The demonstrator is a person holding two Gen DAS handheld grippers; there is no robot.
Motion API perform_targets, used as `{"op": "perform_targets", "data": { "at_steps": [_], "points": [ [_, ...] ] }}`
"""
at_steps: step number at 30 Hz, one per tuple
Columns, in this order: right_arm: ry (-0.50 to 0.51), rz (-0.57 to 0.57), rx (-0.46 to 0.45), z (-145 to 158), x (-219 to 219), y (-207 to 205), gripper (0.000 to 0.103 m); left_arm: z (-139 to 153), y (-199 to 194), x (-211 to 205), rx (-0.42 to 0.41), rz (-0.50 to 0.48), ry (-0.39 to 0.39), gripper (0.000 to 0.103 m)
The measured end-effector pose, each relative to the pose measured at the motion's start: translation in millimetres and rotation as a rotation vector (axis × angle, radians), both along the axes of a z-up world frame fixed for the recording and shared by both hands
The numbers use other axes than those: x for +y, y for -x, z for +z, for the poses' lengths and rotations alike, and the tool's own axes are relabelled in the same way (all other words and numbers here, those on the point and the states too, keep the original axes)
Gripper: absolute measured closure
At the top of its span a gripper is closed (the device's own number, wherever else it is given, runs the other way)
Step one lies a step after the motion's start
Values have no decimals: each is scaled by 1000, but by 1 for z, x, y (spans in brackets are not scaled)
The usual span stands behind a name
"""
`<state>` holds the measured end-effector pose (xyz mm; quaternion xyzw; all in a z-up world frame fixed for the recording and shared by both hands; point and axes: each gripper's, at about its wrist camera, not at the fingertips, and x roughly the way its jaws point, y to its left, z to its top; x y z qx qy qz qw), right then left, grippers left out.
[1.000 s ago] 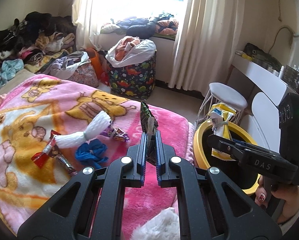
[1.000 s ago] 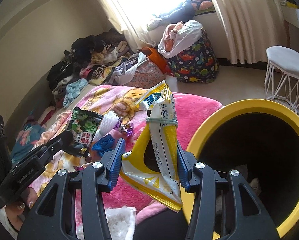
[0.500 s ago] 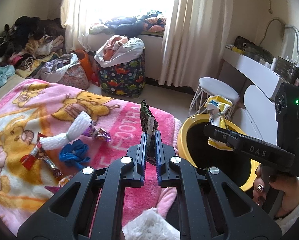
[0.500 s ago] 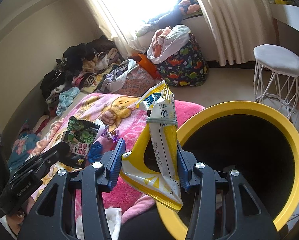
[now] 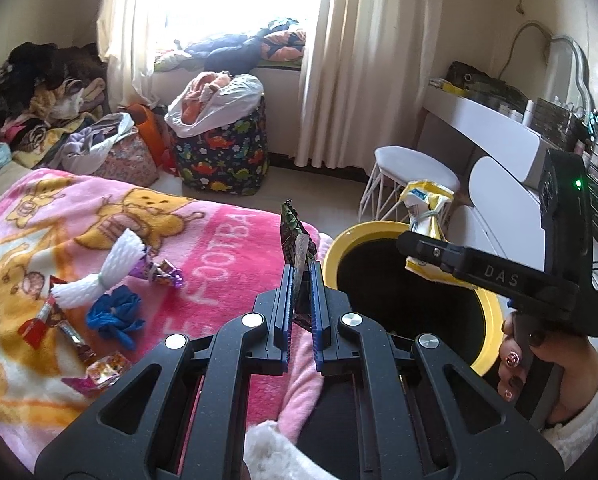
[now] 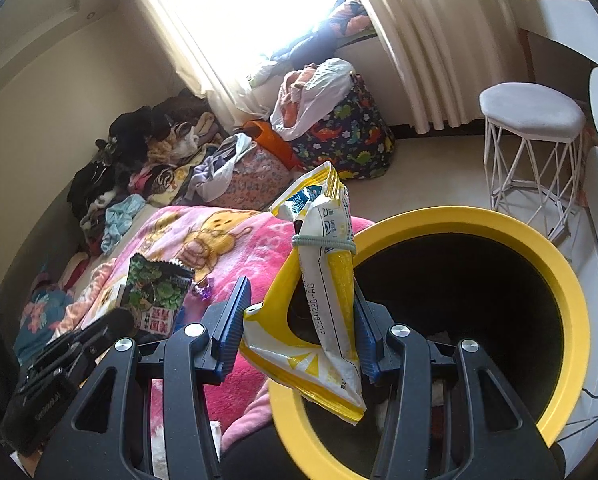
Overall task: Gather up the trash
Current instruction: 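Carry the green wrapper and yellow chip bag over the yellow-rimmed bin, then open both tools to drop the wrapper and chip bag into the bin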
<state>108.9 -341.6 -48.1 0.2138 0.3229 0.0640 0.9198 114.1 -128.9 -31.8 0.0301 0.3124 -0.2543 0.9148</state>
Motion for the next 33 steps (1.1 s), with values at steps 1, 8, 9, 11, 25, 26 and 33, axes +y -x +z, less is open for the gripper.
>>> {"op": "perform_targets", "data": {
  "at_steps": [1, 8, 9, 11, 25, 26, 33],
  "points": [
    [-4, -6, 0, 0, -3, 0, 57, -1, 0, -2, 2, -5, 0, 99],
    [-13, -48, -1, -3, -21, 5, 57, -5, 3, -19, 5, -40, -8, 99],
    [-16, -54, 0, -3, -24, 5, 57, -5, 4, -20, 6, -44, -9, 99],
    [-20, -68, 0, -4, -29, 6, 57, -7, 4, -24, 7, -54, -14, 99],
    [-46, -143, 25, -17, -62, 11, 57, -18, 5, -59, 20, -125, -38, 99],
    [-47, -148, 27, -19, -64, 11, 57, -20, 5, -61, 24, -130, -42, 99],
    [-61, -165, 63, -29, -75, 11, 57, -33, 4, -79, 45, -169, -73, 99]
  ]
}}
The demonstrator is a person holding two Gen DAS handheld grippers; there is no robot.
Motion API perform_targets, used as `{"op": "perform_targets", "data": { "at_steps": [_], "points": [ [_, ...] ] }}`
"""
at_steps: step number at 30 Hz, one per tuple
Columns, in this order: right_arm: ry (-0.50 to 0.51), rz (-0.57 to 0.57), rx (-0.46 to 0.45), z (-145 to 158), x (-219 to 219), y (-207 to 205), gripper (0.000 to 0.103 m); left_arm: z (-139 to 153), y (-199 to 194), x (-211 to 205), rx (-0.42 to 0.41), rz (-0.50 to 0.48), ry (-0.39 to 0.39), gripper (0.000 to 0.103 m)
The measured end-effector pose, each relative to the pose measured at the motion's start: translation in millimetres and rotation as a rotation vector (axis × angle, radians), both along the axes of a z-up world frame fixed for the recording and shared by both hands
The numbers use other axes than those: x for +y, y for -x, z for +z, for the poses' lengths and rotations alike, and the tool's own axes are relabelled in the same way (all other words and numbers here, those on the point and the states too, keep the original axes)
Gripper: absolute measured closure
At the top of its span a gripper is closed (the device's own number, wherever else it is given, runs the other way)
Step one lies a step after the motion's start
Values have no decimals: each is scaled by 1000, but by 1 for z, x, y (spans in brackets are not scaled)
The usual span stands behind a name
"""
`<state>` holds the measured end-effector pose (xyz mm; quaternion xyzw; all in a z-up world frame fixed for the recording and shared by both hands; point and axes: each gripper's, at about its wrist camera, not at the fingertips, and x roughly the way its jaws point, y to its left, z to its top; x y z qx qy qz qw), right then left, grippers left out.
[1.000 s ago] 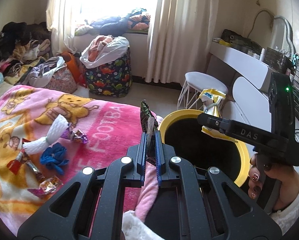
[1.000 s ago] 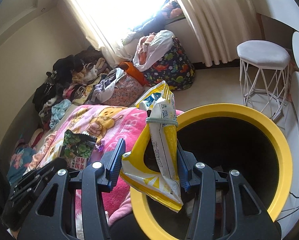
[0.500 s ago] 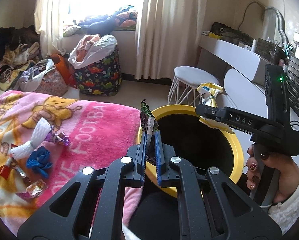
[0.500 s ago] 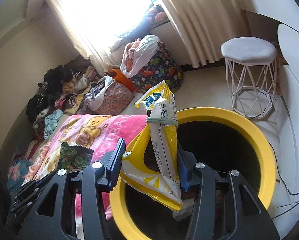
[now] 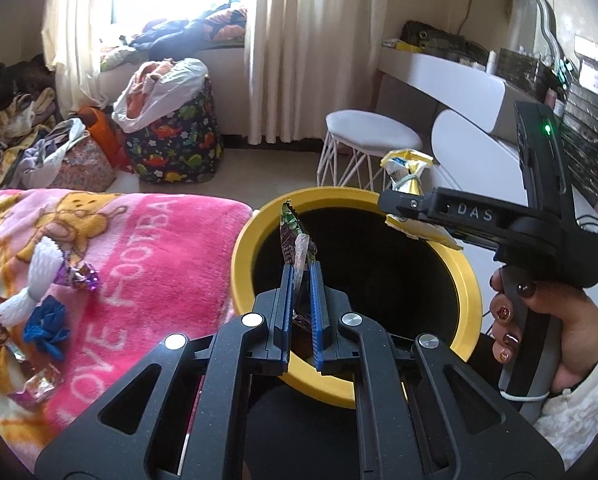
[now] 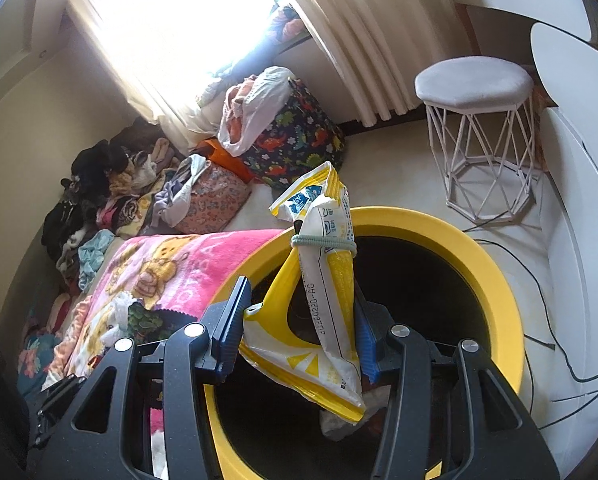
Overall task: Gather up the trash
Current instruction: 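Open both tools to drop the wrapper and chip bag into the bin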
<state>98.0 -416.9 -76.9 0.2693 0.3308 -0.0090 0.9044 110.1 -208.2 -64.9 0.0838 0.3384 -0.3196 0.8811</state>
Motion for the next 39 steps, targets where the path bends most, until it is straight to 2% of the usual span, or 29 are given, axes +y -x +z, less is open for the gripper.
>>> {"op": "perform_targets", "data": {
  "at_steps": [14, 27, 29, 31, 32, 34, 35, 36, 39],
  "points": [
    [-38, -21, 70, -24, -10, -8, 57, -25, -16, -20, 47, -40, -25, 99],
    [-55, -18, 72, -24, -18, -9, 55, -33, -25, -27, 91, -42, -13, 98],
    [-52, -22, 76, -25, -18, -9, 53, -33, -26, -26, 90, -37, -10, 95],
    [-47, -23, 82, -26, -17, -9, 52, -32, -27, -22, 91, -26, 1, 78],
    [-43, -26, 84, -27, -16, -8, 51, -31, -27, -20, 90, -18, 9, 74],
    [-39, -31, 83, -26, -15, -8, 45, -28, -27, -14, 87, -5, 27, 55],
    [-32, -35, 84, -26, -14, -8, 43, -27, -26, -12, 81, 3, 30, 50],
    [-23, -35, 86, -26, -13, -8, 42, -26, -26, -10, 78, 11, 32, 39],
    [-8, -40, 83, -25, -8, -7, 38, -22, -27, -1, 85, 37, 55, 20]
  ]
}}
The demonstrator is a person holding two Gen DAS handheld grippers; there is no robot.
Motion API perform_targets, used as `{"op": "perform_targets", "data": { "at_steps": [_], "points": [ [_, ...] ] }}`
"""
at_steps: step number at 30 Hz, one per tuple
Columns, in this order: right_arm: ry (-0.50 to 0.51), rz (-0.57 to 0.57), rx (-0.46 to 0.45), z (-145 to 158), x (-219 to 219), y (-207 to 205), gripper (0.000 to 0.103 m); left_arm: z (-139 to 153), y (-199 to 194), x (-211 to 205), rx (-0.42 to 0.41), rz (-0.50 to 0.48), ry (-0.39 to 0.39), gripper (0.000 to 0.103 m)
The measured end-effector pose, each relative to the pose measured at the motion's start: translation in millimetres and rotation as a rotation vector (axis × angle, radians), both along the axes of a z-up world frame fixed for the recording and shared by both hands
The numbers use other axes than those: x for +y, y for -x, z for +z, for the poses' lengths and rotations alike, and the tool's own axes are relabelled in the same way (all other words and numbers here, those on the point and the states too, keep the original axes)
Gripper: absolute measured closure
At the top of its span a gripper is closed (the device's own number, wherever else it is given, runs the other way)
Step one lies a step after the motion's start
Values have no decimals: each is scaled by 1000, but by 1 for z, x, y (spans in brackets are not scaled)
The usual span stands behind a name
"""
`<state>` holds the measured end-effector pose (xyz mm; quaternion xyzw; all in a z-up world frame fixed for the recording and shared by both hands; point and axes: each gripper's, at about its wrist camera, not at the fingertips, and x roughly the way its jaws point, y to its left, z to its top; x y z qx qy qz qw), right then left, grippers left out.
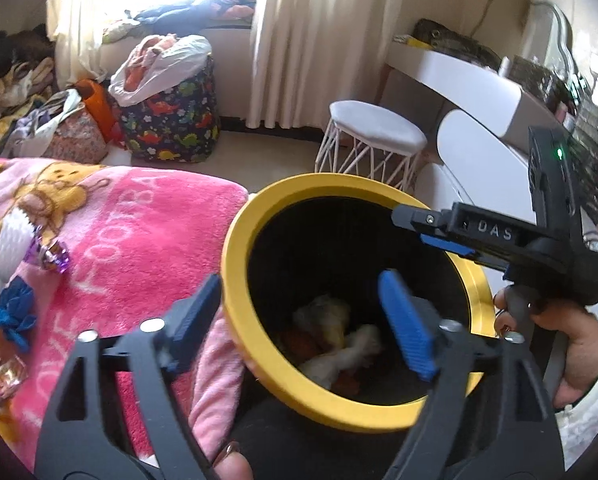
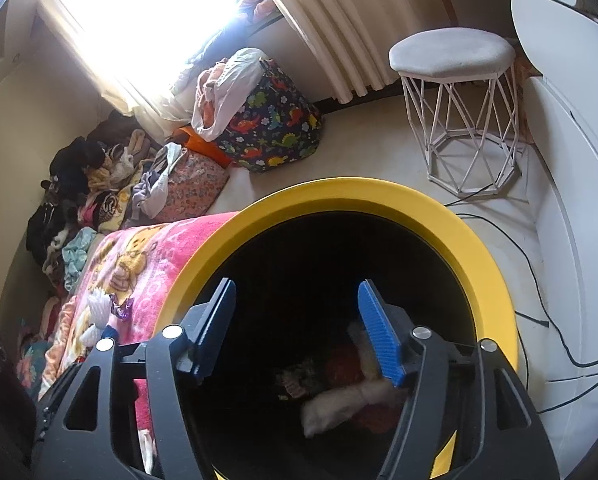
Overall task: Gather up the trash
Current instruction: 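Open both tools to drop the wrapper and chip bag into the bin, then move both tools back over the trash on the blanket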
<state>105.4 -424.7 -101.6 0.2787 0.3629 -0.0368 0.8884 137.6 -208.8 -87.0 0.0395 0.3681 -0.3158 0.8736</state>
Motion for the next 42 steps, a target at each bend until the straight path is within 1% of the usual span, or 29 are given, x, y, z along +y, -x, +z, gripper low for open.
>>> {"op": "perform_targets", "data": {
  "at_steps": [1, 2, 5, 10, 15, 19, 21, 24, 27, 34, 38, 42],
  "points": [
    [4, 2, -4, 1, 2, 0, 37, 1, -1, 5, -1, 18, 5, 13],
    [8, 4, -6, 2, 3, -1, 36, 2, -2, 7, -2, 30, 6, 11],
    [42, 8, -25, 8, 9, -1, 34, 5, -3, 18, 5, 55, 20, 11],
    [81, 16, -67, 19, 21, 1, 30, 16, -2, 37, -34, 101, 32, 11],
    [117, 55, -110, 30, 40, -2, 29, 23, -5, 57, -47, 148, 53, 11],
    [107, 84, -122, 36, 53, -8, 28, 32, -9, 73, -59, 173, 69, 11],
    [120, 109, -131, 40, 64, -7, 28, 37, -9, 82, -83, 184, 68, 11],
    [138, 147, -136, 44, 77, -10, 28, 43, -11, 95, -96, 207, 86, 11],
    [147, 169, -140, 47, 88, -12, 28, 47, -12, 107, -100, 230, 106, 11],
    [179, 212, -140, 51, 110, -12, 28, 56, -11, 133, -121, 272, 121, 11],
    [194, 237, -144, 55, 122, -12, 28, 59, -11, 146, -122, 299, 150, 11],
    [207, 261, -148, 57, 133, -12, 28, 62, -12, 158, -128, 322, 155, 11]
  ]
}}
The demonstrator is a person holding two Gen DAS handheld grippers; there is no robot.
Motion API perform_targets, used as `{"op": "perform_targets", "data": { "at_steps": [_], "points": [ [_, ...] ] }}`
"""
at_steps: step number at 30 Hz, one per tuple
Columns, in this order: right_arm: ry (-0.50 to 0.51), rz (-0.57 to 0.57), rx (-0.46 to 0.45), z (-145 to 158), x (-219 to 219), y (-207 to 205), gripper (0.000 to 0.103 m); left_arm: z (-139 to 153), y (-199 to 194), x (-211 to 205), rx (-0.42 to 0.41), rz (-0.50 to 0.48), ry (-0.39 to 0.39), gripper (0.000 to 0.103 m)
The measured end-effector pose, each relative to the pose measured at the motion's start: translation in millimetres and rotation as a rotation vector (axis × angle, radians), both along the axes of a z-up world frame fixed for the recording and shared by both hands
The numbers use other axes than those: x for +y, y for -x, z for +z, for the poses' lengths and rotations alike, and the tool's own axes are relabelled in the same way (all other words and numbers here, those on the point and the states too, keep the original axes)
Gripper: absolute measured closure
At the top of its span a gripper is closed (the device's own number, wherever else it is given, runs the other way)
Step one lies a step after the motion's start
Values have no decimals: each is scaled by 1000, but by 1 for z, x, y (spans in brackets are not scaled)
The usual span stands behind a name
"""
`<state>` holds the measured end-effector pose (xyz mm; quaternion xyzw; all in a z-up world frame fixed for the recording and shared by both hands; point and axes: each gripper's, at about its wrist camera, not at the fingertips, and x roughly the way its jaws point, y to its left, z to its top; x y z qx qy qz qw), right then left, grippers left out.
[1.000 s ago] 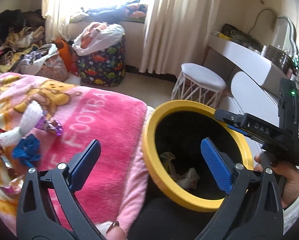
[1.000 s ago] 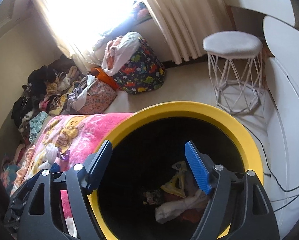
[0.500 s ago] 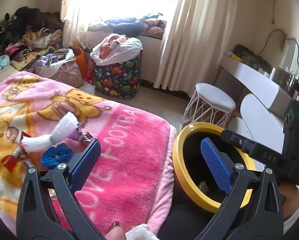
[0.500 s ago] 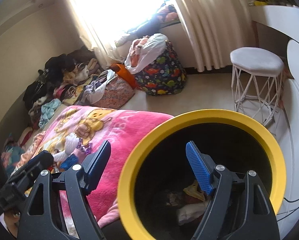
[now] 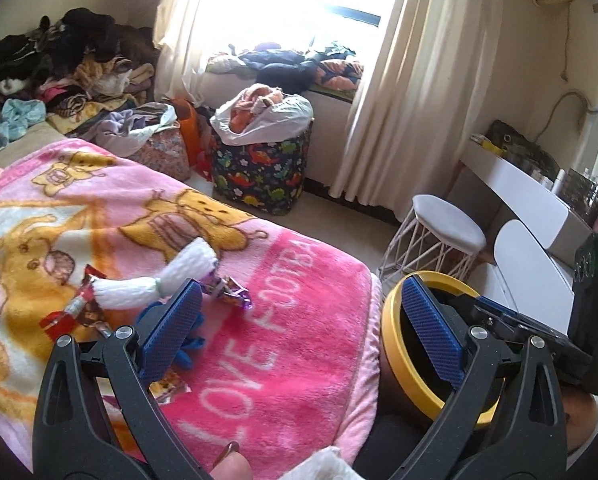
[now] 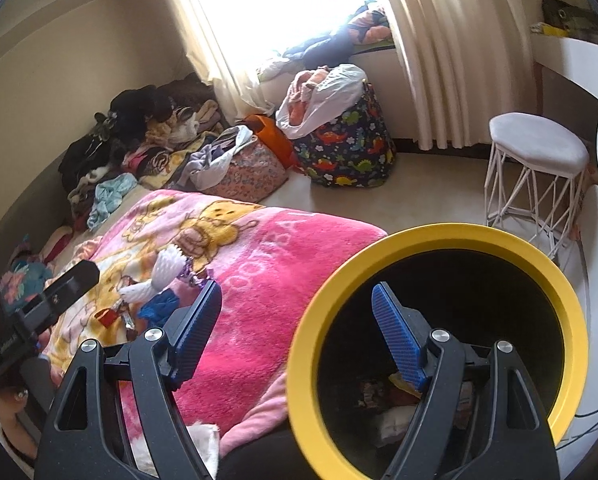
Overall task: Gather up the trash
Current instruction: 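Move both tools back over the trash on the blanket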
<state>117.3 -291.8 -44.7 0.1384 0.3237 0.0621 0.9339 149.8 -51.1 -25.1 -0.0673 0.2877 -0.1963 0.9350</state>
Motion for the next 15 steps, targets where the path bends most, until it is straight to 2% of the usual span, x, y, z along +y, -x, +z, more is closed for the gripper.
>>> {"op": "perform_targets", "data": {
  "at_steps": [15],
  "points": [
    [34, 146, 14, -1, 66, -1, 25, -5, -8, 66, 5, 131, 48, 11]
  ]
}}
